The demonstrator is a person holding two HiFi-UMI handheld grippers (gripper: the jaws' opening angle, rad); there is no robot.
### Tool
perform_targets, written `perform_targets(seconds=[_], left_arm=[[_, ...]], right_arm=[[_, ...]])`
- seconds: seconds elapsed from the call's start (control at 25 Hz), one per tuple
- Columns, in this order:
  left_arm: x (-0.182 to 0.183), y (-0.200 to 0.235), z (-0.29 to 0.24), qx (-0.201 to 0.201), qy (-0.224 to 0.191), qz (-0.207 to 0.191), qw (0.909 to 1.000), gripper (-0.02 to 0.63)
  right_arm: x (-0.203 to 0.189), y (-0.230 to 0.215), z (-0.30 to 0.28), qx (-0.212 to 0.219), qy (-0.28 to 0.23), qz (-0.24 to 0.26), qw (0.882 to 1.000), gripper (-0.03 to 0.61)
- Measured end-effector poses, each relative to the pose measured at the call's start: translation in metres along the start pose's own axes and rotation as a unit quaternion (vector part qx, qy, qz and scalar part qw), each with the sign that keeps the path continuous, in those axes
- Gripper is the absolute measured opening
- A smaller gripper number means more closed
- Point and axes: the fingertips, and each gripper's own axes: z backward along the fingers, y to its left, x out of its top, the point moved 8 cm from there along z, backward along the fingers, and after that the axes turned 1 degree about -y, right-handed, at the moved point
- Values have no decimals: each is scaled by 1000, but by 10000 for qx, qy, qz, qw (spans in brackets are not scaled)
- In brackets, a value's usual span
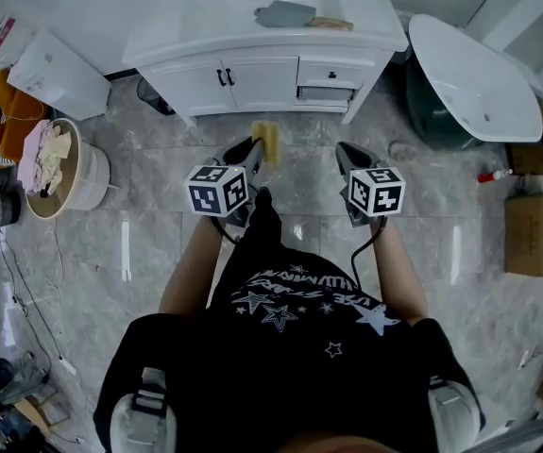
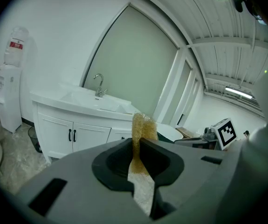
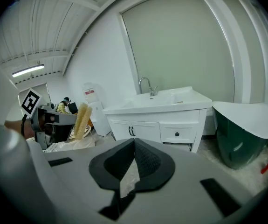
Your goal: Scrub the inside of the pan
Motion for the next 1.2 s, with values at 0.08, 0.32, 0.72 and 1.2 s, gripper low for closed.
perform_targets(seconds=[0.08, 0.32, 0.72, 1.2], left_arm=[[12, 16, -19, -55, 41, 27, 10000, 51], [55, 65, -72, -233, 126, 32, 9996, 51], [115, 140, -129, -385, 167, 48, 9991, 51], [160, 214, -167, -547, 156, 127, 9983, 51]], right_arm=[[13, -9, -19, -81, 6, -25, 10000, 7], [51, -31, -80, -295, 204, -59, 9993, 6], [113, -41, -172, -376, 157, -86, 9991, 8], [169, -37, -260, -483, 170, 31, 9987, 8]])
